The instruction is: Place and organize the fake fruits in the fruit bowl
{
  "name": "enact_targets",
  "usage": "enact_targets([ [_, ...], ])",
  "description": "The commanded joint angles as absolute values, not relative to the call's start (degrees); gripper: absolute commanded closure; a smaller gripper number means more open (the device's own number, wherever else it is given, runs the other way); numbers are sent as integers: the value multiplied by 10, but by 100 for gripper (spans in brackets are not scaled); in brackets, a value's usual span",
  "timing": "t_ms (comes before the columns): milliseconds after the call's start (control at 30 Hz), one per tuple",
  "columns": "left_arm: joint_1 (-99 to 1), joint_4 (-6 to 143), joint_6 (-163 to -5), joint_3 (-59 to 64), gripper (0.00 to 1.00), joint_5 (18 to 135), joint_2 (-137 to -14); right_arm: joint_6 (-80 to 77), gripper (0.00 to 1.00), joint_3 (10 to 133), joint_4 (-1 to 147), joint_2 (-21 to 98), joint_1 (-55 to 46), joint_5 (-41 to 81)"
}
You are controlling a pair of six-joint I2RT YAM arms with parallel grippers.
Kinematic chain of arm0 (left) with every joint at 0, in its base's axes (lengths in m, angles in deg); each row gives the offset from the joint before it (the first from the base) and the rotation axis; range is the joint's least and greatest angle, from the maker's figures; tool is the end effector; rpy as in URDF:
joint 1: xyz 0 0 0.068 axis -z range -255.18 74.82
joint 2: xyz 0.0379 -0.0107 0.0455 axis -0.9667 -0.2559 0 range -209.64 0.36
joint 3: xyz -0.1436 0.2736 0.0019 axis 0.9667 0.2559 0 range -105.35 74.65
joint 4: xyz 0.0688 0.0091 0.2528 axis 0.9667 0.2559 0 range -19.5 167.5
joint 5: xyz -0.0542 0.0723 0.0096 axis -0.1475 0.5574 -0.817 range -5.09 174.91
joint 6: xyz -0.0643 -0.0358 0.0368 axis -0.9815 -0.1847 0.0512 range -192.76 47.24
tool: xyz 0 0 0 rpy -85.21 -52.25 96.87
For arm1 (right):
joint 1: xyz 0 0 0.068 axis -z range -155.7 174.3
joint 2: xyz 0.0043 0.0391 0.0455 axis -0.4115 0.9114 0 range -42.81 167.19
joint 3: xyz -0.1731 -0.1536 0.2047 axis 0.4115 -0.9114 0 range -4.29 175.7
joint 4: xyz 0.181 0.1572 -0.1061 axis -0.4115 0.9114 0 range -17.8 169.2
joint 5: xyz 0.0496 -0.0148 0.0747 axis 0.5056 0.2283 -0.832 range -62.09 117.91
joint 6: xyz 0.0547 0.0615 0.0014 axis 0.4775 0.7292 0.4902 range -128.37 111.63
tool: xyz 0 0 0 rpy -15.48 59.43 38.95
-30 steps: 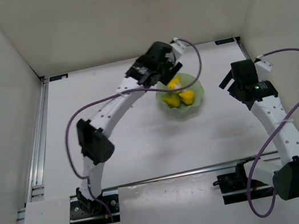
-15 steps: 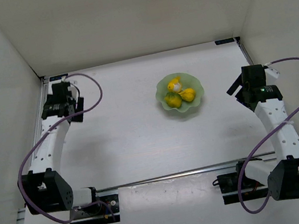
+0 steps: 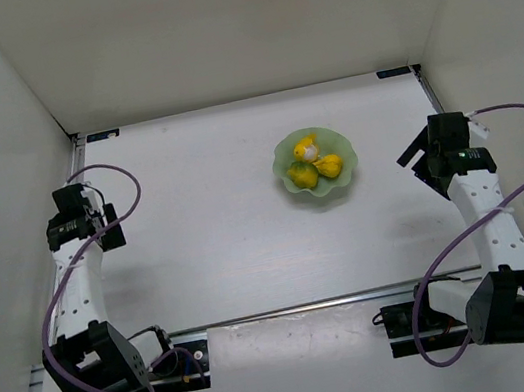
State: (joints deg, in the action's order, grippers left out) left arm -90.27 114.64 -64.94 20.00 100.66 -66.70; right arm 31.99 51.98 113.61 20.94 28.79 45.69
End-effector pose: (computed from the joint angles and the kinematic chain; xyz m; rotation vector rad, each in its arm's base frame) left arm 0.2210 0.0798 0.2774 -0.2707 2.5664 0.5036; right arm 0.2293 -0.0400 0.3040 1.0319 2.1361 -0.0788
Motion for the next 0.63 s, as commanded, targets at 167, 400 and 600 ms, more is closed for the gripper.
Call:
enact_targets([
  [167, -909, 1134, -676, 193, 1, 979, -667, 321, 0, 527, 1120, 208, 290, 443],
  [400, -909, 1134, -681, 199, 1, 973, -672, 310, 0, 527, 1125, 214, 290, 432],
  [600, -914, 1134, -666, 205, 1, 933, -644, 304, 0, 527, 1125, 220, 290, 412],
])
